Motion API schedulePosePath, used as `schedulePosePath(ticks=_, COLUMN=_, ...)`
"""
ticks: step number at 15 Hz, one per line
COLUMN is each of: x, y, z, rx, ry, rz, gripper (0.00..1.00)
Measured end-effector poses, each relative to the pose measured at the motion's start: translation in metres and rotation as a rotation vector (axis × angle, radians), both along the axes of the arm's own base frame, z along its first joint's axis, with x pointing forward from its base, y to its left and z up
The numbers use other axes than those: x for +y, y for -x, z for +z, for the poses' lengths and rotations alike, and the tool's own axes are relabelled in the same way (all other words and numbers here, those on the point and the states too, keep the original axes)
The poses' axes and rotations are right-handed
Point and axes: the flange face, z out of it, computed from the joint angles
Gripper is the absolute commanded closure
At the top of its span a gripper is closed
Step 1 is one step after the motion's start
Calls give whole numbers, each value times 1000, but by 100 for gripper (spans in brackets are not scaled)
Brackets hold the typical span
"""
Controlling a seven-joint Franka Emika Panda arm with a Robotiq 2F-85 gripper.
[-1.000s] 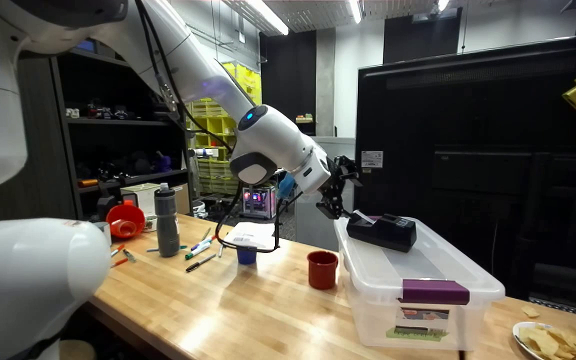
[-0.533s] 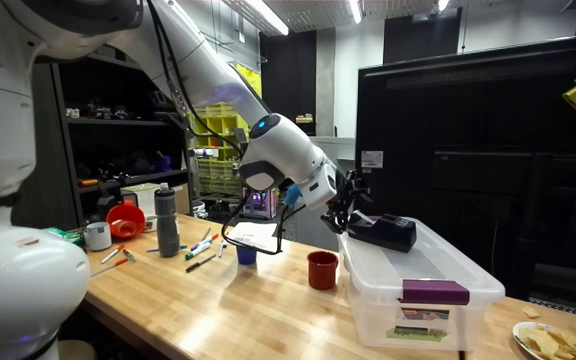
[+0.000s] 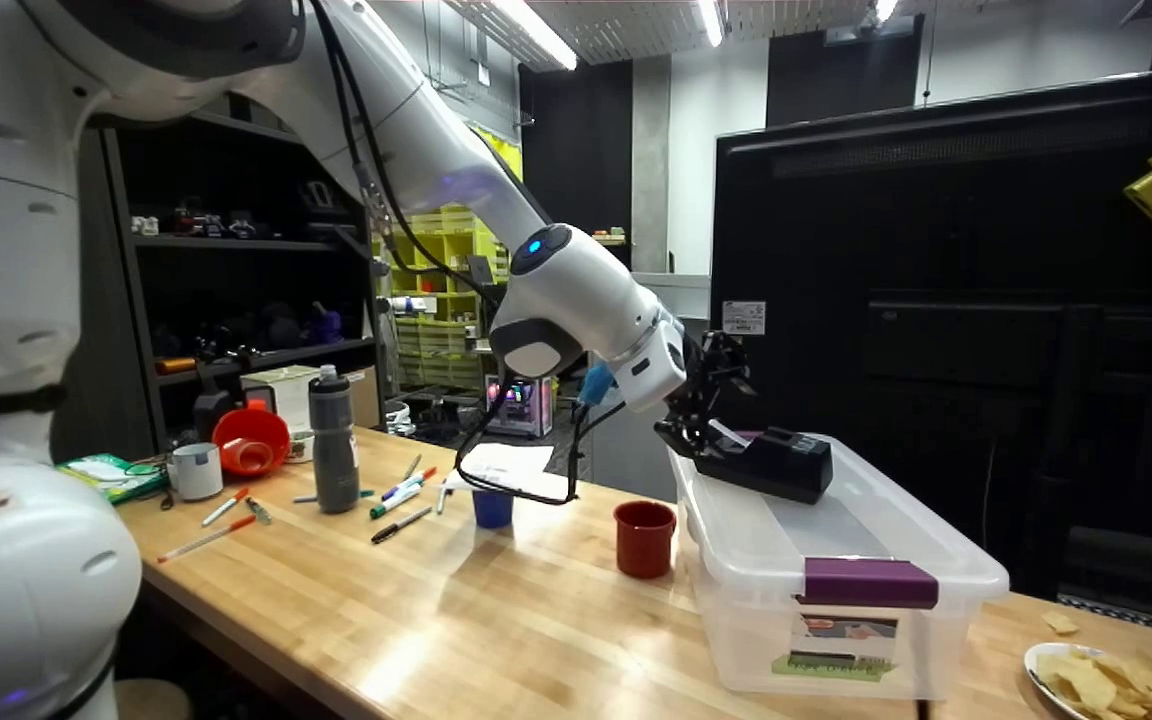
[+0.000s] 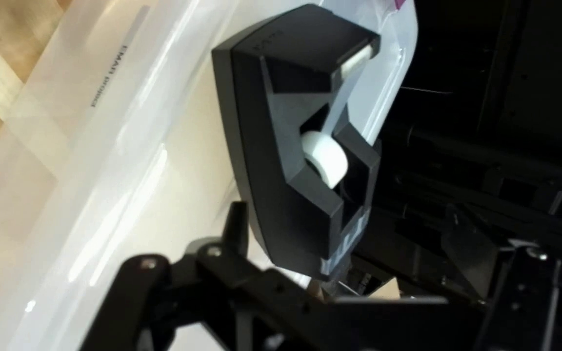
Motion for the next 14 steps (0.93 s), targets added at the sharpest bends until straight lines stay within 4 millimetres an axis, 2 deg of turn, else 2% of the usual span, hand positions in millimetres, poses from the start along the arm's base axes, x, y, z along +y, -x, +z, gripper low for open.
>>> schedulePosePath(ticks=6, x=16, y=-6, z=46, rx=-42, ry=139, rz=144, gripper=0)
schedulePosePath(ticks=10, x=55, y=-6, z=58, rx=-73, ry=157, rz=270, gripper=0)
schedulePosePath(ticks=14, x=86, y=7, z=66, rx=-106, ry=147, rz=378, gripper=0)
